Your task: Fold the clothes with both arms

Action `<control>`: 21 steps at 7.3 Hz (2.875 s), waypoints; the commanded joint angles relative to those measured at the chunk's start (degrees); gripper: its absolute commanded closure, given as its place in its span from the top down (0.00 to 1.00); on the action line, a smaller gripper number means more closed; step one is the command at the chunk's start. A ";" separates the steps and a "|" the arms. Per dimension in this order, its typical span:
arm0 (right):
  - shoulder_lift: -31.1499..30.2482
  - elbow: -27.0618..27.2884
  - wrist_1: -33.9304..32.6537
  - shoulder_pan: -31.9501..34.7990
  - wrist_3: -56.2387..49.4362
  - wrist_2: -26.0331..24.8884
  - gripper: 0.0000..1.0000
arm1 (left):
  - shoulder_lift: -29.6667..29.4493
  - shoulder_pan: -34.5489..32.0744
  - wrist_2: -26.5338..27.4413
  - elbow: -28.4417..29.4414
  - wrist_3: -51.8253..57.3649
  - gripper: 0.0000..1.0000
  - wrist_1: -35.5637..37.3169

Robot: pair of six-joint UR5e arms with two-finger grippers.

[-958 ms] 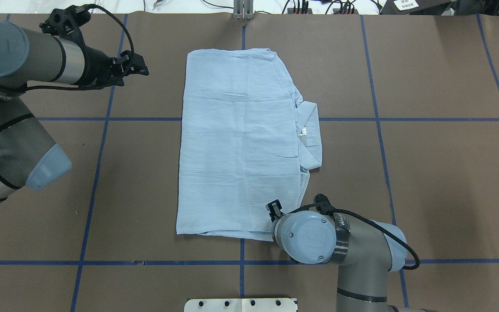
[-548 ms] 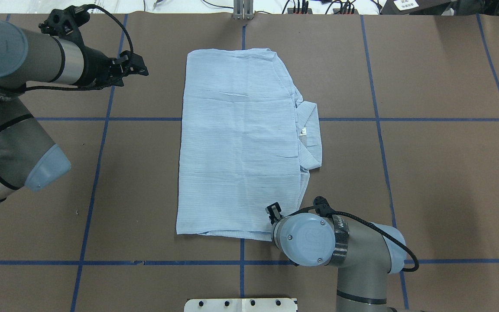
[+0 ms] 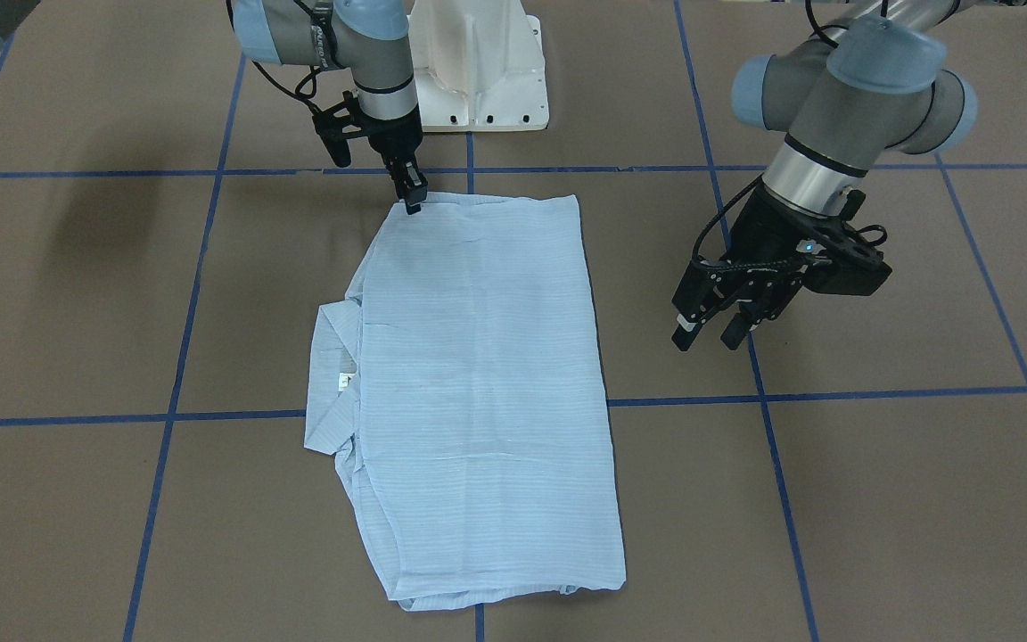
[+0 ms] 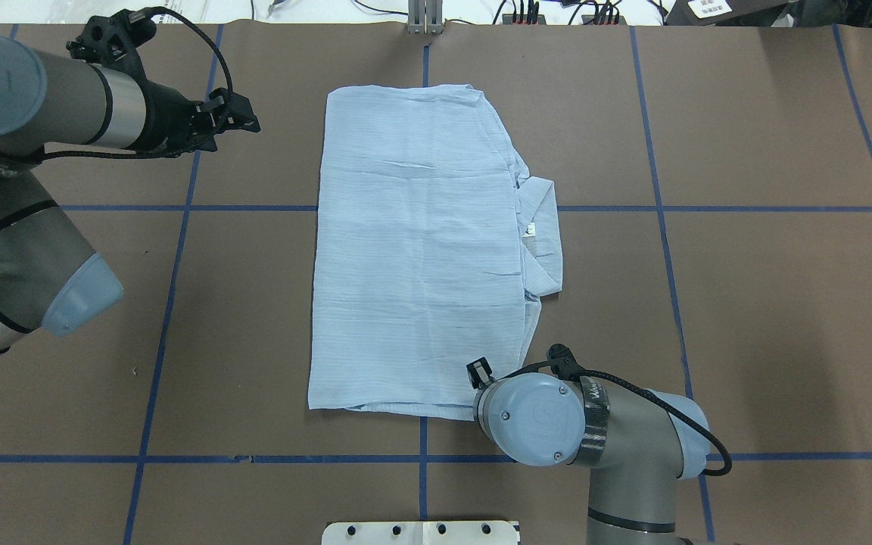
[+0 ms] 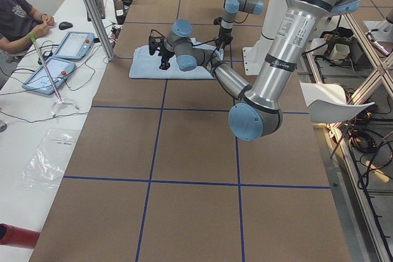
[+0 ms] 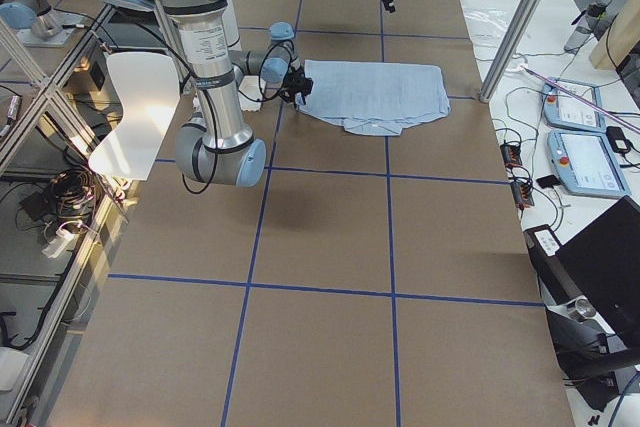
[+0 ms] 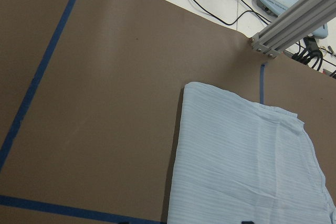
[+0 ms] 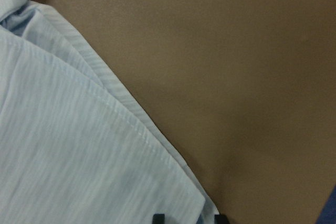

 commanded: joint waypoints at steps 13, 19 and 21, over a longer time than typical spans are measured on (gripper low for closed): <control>-0.69 3.18 -0.03 1.75 -0.17 2.46 0.00 | 5.73 35.92 21.24 -12.58 -54.37 0.72 18.70; -0.78 3.35 -0.03 1.67 -0.18 2.46 0.00 | 5.46 37.54 23.27 -9.78 -53.71 0.67 18.90; -0.87 3.44 -0.03 1.67 -0.18 2.46 0.00 | 5.11 37.63 23.27 -9.34 -53.71 0.57 18.90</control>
